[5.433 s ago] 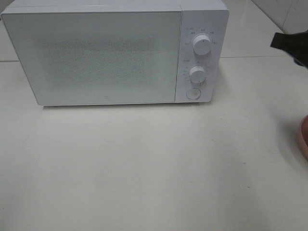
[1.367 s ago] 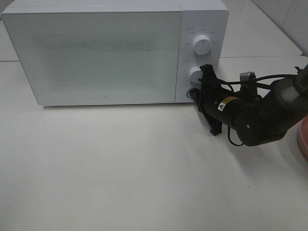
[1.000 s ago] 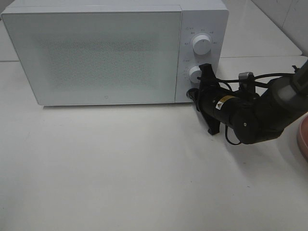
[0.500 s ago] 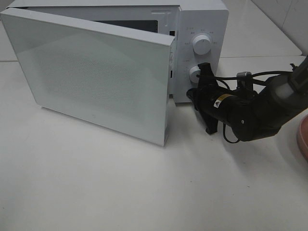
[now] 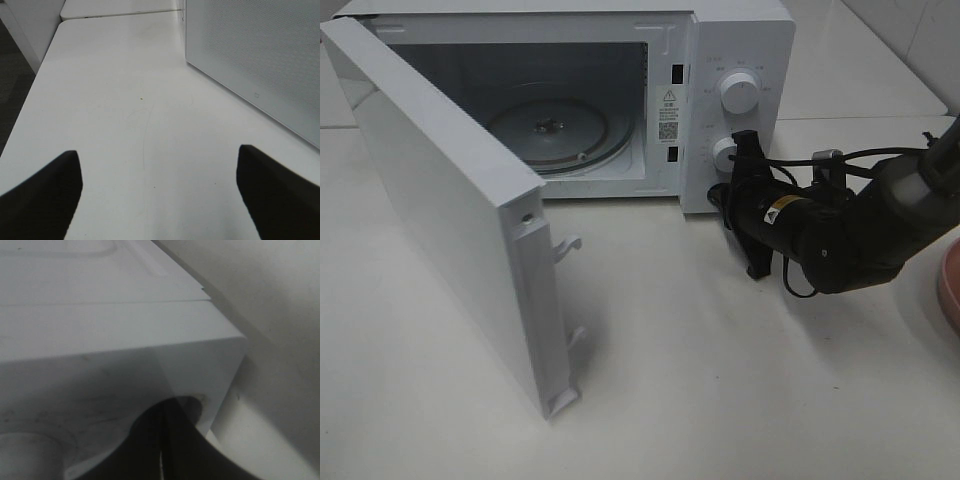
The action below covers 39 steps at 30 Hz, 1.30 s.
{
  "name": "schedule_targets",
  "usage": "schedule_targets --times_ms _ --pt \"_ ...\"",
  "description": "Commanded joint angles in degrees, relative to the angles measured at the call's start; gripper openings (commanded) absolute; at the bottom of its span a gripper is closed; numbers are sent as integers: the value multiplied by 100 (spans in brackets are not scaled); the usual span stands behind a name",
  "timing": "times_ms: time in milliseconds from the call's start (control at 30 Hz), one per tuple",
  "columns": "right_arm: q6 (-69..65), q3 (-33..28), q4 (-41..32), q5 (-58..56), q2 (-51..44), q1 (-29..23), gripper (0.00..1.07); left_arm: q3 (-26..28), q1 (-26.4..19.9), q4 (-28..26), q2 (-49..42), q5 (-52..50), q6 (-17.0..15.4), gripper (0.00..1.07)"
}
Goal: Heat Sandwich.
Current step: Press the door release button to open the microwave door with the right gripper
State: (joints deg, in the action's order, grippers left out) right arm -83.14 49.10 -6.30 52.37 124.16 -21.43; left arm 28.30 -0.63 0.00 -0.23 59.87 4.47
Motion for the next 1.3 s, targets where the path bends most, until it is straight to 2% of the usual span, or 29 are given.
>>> schedule_targets --times_ms 33,667,933,1300 --pt "0 418 -498 1049 -63 143 0 -11 0 0 -132 -57 -6 78" --pt "80 413 -498 1026 -63 143 0 -11 0 0 -132 -57 -6 78" --pt "97 407 -115 1026 -80 143 0 -11 0 0 -132 -57 -6 78" --pt "11 -252 -6 1049 -327 126 0 -11 0 0 -132 -57 -6 78"
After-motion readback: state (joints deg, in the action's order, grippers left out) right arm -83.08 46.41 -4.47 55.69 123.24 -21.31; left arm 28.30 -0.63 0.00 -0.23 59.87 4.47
